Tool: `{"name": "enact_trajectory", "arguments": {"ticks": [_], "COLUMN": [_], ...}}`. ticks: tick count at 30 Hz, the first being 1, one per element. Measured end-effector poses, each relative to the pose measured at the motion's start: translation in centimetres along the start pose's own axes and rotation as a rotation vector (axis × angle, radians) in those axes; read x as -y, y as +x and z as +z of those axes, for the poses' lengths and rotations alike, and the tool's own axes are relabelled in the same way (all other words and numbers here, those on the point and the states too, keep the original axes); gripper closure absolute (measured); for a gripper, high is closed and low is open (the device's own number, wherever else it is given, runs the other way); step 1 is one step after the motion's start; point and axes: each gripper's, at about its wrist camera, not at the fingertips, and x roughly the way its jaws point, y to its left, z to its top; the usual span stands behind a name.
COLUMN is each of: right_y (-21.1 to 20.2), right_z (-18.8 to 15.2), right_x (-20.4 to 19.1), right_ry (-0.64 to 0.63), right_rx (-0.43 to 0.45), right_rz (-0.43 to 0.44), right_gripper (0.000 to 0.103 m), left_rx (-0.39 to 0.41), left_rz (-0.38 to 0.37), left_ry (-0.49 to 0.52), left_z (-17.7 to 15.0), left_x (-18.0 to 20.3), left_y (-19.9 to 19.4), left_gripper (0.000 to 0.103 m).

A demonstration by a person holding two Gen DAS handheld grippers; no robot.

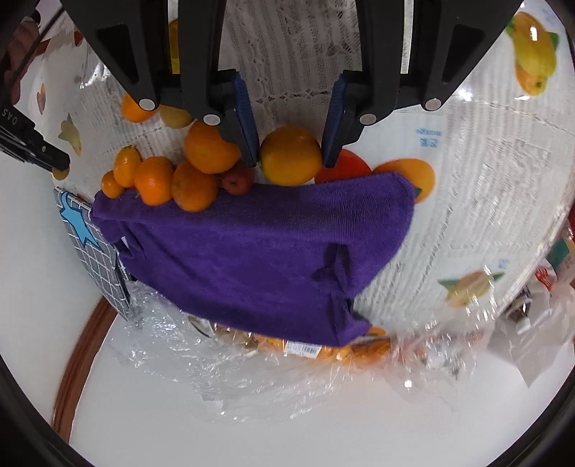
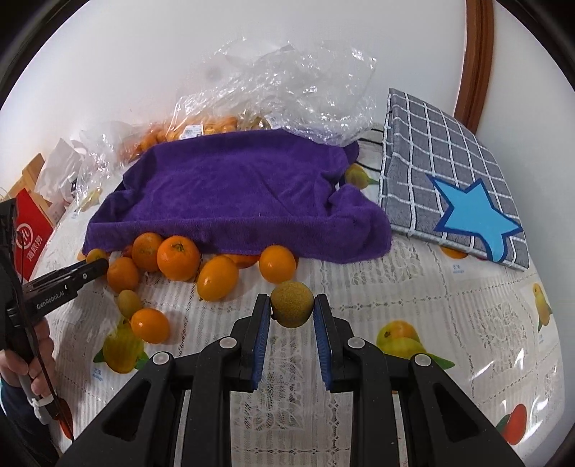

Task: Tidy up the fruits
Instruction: 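Close the right gripper on the yellow fruit while the left gripper grasps an orange, then carry both fruits over the purple towel and open both grippers onto it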

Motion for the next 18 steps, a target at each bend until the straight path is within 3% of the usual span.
{"name": "enact_trajectory", "arguments": {"ticks": [6,10,18], "right_y": [-1.0,-1.5,-1.3], "right_z": [2.0,3.9,9.1], "right_x": [0.1,0.8,2.1], "right_ry": [0.02,0.039,0.062], "right_rx": [0.049,0.088,0.161], "right_rz": [0.018,0.015,-0.006], "right_gripper": [0.078,0.078,0.078], "left_rx": [0.053,0.089,0.114], "left_rz": [-0.031,-0.014,-0.062], "left_ry": [0.035,0.092,0.099], "left_z": [3.6,6.6,12.7], "left_x": [1.7,3.6,5.2], "left_y": [-3.5,-4.7,-4.5], "left_gripper": [0.069,0.069,0.069]}}
